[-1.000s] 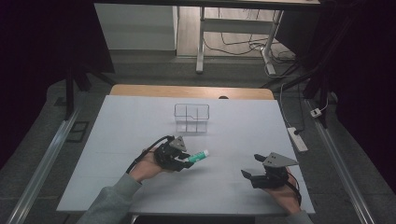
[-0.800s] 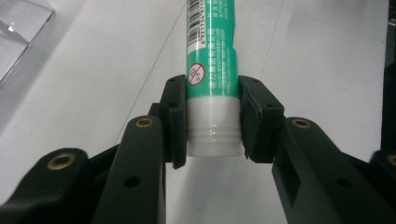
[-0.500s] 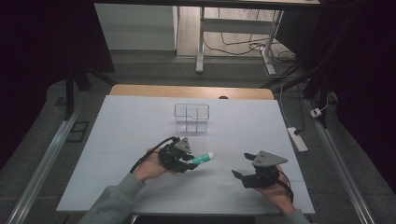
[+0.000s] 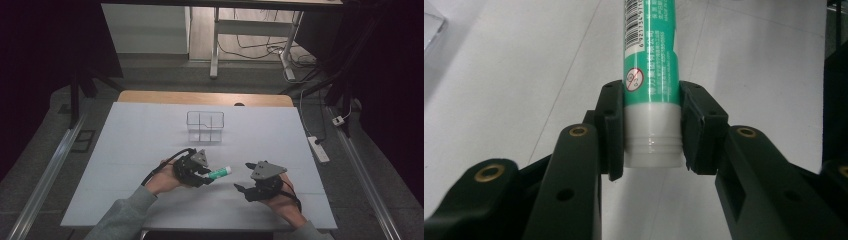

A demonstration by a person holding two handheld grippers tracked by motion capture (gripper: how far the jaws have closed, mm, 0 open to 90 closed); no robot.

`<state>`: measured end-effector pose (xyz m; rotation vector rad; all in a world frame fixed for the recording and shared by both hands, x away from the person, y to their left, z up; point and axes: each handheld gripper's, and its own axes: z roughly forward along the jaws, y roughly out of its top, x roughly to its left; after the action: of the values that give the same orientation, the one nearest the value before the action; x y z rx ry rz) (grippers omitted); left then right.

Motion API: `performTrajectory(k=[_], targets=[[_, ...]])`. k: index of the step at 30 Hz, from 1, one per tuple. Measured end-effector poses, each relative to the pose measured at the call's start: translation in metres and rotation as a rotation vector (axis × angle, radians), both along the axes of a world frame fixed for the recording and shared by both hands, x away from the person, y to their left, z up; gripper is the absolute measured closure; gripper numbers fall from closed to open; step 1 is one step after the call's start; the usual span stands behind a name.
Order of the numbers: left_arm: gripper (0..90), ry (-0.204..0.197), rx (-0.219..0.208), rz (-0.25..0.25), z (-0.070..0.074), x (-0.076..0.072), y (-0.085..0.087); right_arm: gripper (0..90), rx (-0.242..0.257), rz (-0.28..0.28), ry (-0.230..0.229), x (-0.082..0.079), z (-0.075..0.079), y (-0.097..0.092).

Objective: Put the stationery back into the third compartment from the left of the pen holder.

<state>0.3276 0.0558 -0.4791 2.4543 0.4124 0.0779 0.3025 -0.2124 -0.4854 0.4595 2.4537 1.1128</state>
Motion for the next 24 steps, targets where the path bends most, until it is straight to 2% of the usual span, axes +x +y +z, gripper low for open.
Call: performTrajectory(k=[8,11,15,20,21,24], targets=[[64.6,0.011,0.012,-0.019,-0.002,-0.001,-0.006,24.1,-0.052,0.052,-0.033,0.002,-0.001,0.019],[64.6,0.017,0.013,-0.025,-0.003,-0.002,-0.008,26.1,-0.089,0.075,-0.049,0.002,0.001,0.025],[64.6,0.024,0.017,-0.034,-0.004,-0.002,-0.01,28.7,-0.106,0.098,-0.059,0.003,0.001,0.031],[64.6,0.025,0.031,-0.049,-0.004,-0.003,-0.014,33.3,-0.16,0.137,-0.076,0.001,0.0,0.04],[64.6,0.027,0.024,-0.046,-0.004,-0.003,-0.015,34.5,-0.171,0.152,-0.081,0.0,0.0,0.042],[64.6,0.028,0.021,-0.053,-0.004,-0.004,-0.015,39.4,-0.226,0.183,-0.095,-0.002,-0.002,0.049]])
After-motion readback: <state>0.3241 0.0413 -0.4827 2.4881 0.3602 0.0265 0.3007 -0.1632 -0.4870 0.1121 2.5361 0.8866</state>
